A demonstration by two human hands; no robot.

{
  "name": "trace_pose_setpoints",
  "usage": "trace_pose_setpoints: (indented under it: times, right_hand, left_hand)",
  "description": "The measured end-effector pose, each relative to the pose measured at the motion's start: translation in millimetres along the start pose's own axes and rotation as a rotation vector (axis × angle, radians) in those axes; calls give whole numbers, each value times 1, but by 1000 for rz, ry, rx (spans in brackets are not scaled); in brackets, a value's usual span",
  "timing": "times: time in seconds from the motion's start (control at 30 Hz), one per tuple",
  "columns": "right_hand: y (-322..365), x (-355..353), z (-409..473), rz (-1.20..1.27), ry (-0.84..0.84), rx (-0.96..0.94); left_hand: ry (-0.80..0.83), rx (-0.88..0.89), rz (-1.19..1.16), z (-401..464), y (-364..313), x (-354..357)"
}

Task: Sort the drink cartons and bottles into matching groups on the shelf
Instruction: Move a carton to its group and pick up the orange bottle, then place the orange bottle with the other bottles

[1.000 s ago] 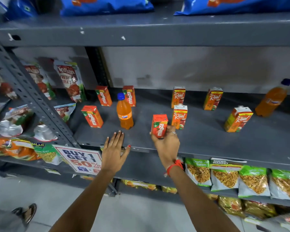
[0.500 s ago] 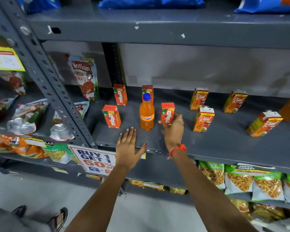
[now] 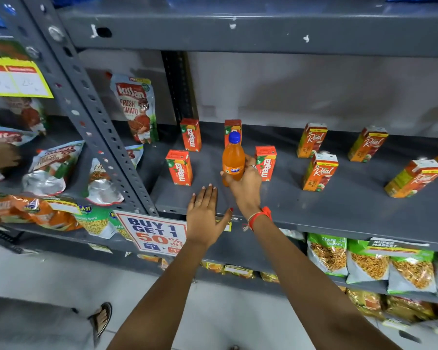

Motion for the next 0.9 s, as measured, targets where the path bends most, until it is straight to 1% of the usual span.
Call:
trace_pose_setpoints:
  times: [0.13, 0.3, 0.43, 0.53, 0.63, 0.73, 0.9]
  right_hand:
    - [-9, -17, -11, 24, -33, -26]
    - [-27, -64, -26, 23, -144, 3]
    - [-37, -123, -33, 16, -298, -6]
    - [-50, -176, -36, 33, -421, 42]
    - [-59, -229, -38, 43, -527, 57]
    - [-63, -285, -38, 7, -631, 69]
    - [-78, -378, -26, -25, -761, 79]
  left_hand:
    - [-2, 6, 11, -1, -2, -1]
    - [-21, 3, 85, -2, -5, -4]
    - [-5, -34, 121, 1, -10, -2]
    - [26, -50, 112, 3, -28, 3]
    - [48, 4, 103, 4, -66, 13]
    - [65, 18, 74, 5, -109, 26]
    - [68, 83, 3, 7, -185, 42]
Point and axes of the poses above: each hand's wrist, its own z-axis towards the middle knuckle, its own x-axis out of the palm, y = z × x, the point moved 7 cm from there along z, towards the middle knuckle, and after that the axes turned 4 degrees about x, right-handed, at the moved point
